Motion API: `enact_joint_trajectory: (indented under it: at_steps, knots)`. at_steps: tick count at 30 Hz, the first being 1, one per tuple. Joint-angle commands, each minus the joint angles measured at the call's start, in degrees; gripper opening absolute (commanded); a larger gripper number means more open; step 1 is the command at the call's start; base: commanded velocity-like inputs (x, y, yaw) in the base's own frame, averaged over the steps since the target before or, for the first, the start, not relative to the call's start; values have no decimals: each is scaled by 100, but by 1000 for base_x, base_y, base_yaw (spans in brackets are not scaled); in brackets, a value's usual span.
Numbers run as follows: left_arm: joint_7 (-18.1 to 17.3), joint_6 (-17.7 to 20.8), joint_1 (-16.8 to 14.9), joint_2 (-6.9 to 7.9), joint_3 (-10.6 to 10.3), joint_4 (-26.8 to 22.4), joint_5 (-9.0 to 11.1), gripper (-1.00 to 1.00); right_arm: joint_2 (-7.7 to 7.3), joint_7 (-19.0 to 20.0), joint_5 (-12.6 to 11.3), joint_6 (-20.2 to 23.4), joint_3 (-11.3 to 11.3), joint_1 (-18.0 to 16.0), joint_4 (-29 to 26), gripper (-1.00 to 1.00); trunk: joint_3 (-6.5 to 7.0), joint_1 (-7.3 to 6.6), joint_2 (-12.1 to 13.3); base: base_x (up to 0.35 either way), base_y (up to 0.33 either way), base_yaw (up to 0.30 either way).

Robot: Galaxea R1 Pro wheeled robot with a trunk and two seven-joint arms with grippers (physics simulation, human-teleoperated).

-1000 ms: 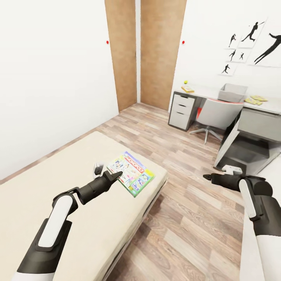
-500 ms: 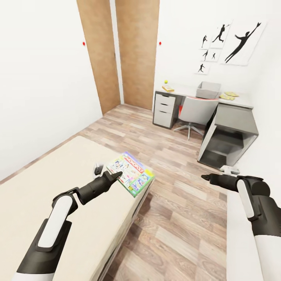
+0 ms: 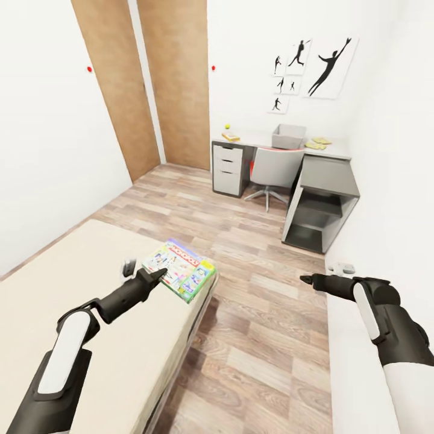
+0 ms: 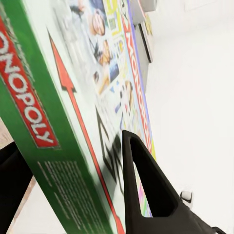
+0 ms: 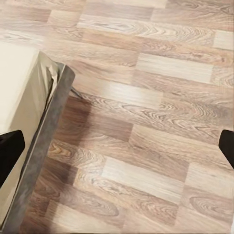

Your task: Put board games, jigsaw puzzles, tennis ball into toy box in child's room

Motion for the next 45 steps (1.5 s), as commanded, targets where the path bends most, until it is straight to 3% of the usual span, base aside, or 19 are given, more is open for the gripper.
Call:
enact_joint_trajectory:
  at_steps: [1, 5, 9, 23, 41, 44, 45]
  knots:
    - [34, 28, 0, 0, 20, -7, 71, -100, 2, 19, 6, 19, -2, -8, 6, 100, -10, 3, -11, 0, 0, -282]
    - [36, 28, 72, 48, 242, -4, 45, -100, 74, 62, 18, -426, 301, -28, 397, 100, -9, 3, -11, 0, 0, -282]
    - [40, 26, 102, 69, 314, 0, 16, -100, 131, 81, 19, -640, 471, -35, 593, 100, -9, 3, -11, 0, 0, -282]
    - [30, 28, 115, 74, 337, -2, 14, -100, 216, 88, 28, -791, 598, -17, 683, 100, 12, 3, -11, 0, 0, -217]
    - [57, 26, 101, 42, 254, 6, 9, -100, 362, 87, 38, -800, 633, 2, 677, 100, 16, 3, -11, 0, 0, -19]
    - [67, 0, 90, 23, 162, 38, -8, -100, 476, 71, 49, -803, 770, 5, 699, 100, 16, 3, -11, 0, 0, 0]
    - [84, -45, 68, 14, -47, 98, -26, -100, 604, 49, 61, -808, 972, 8, 730, 100, 16, 3, -11, 0, 0, 0]
